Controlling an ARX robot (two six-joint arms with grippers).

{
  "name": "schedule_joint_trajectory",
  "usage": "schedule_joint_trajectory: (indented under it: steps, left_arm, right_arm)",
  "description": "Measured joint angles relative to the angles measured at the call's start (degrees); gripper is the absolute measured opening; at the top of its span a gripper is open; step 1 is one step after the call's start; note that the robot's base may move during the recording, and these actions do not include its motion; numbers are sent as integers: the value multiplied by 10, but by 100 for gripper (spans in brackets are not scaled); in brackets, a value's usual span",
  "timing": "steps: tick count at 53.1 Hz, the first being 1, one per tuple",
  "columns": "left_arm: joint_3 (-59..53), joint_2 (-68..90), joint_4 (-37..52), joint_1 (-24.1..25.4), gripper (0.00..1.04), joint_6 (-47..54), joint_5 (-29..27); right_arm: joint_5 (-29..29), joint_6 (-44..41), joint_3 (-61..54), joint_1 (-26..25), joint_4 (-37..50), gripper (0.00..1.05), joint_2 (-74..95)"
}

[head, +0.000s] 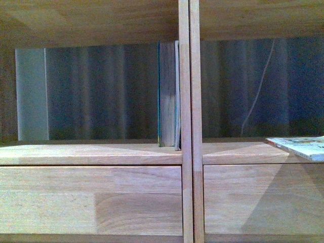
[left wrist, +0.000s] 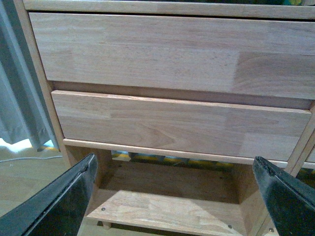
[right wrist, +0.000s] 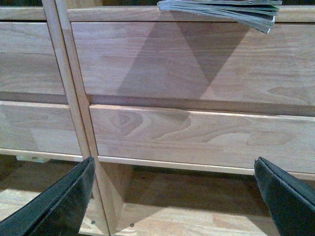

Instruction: Organize books on shelf

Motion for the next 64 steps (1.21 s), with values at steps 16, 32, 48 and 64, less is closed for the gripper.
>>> schedule_joint_trajectory:
  steps: [16,32,48,64]
  left_arm:
    - [0,0,0,0,97,0,0]
    - [0,0,0,0,97,0,0]
    - [0,0,0,0,97,0,0]
    - [0,0,0,0,97,0,0]
  right_arm:
    - [0,0,0,0,0,98,0]
    - [-137,20,26,-44,-72,98,39]
    - [-311,213,144,-99,28,98,230]
    - [-226,464,238,-75,207,98,490]
